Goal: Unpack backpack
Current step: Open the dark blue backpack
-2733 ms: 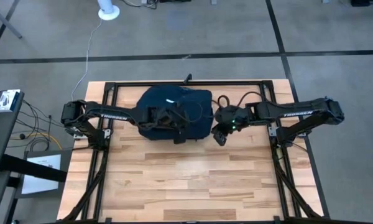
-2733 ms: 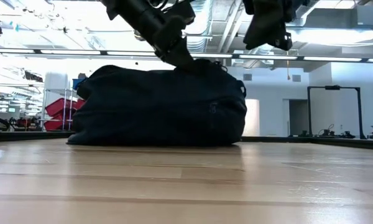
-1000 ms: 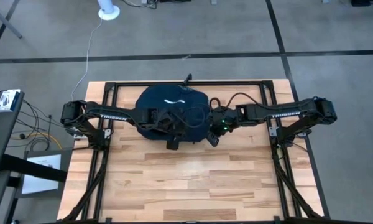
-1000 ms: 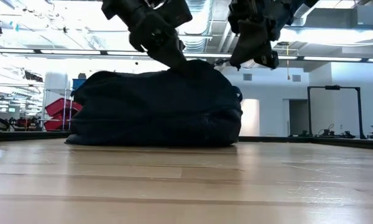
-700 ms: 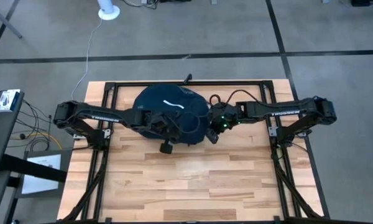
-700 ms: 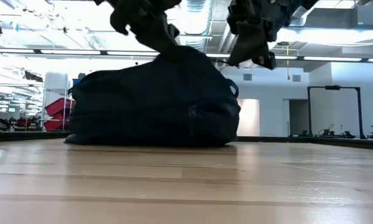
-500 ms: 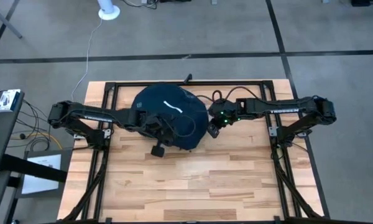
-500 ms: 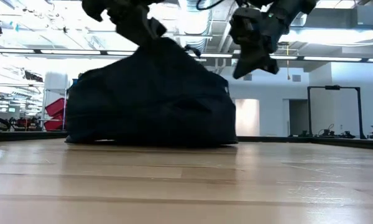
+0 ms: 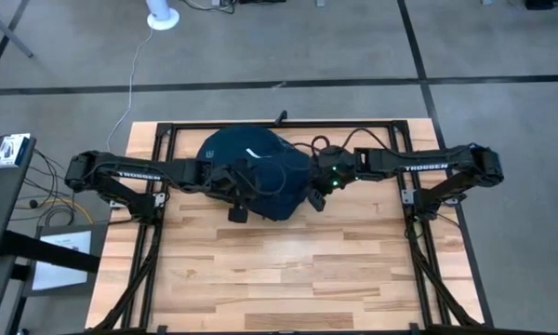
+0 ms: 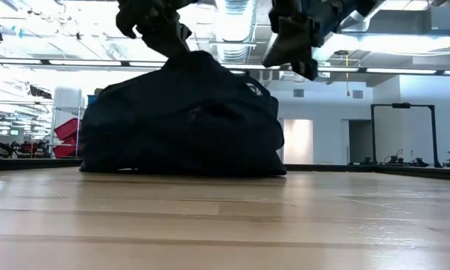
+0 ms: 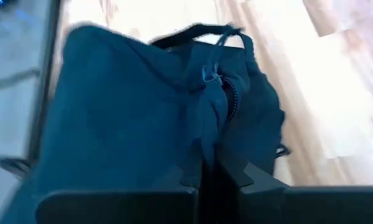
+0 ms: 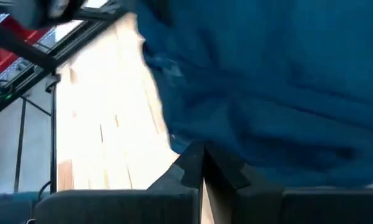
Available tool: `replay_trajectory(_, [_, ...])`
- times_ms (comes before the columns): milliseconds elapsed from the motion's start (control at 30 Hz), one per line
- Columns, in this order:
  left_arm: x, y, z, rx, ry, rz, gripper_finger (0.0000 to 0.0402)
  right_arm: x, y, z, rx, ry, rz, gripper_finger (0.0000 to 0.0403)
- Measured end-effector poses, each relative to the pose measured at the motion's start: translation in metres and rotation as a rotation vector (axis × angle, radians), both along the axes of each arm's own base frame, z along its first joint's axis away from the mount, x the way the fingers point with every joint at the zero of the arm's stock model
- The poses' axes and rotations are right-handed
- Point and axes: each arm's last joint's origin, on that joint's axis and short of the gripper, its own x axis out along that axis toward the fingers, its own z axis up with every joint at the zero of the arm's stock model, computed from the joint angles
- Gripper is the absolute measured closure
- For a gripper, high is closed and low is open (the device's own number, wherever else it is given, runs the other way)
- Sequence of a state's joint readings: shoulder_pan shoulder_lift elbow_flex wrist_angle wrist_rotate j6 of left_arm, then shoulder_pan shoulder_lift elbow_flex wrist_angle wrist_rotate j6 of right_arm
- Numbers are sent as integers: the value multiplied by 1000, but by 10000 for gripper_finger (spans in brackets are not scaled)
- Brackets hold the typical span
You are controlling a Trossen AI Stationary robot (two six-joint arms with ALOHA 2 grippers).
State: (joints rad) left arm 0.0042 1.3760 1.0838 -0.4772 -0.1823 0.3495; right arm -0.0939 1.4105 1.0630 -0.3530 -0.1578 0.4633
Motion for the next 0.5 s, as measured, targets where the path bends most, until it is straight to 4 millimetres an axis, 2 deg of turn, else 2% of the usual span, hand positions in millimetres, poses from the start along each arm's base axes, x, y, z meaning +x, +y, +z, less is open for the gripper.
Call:
replay_trajectory(167, [2,-7,-4,106,-16,-114,401,6,3,-3,0,-19,14,350])
replay_trajectory(367, [6,-7,0,119,-76,-114,401,22,1,-20,-12,-13,21,259])
replay_trajectory(500, [6,-6,-1,117,-66,-110,401,29,-1,-24,-104,-49,73,214])
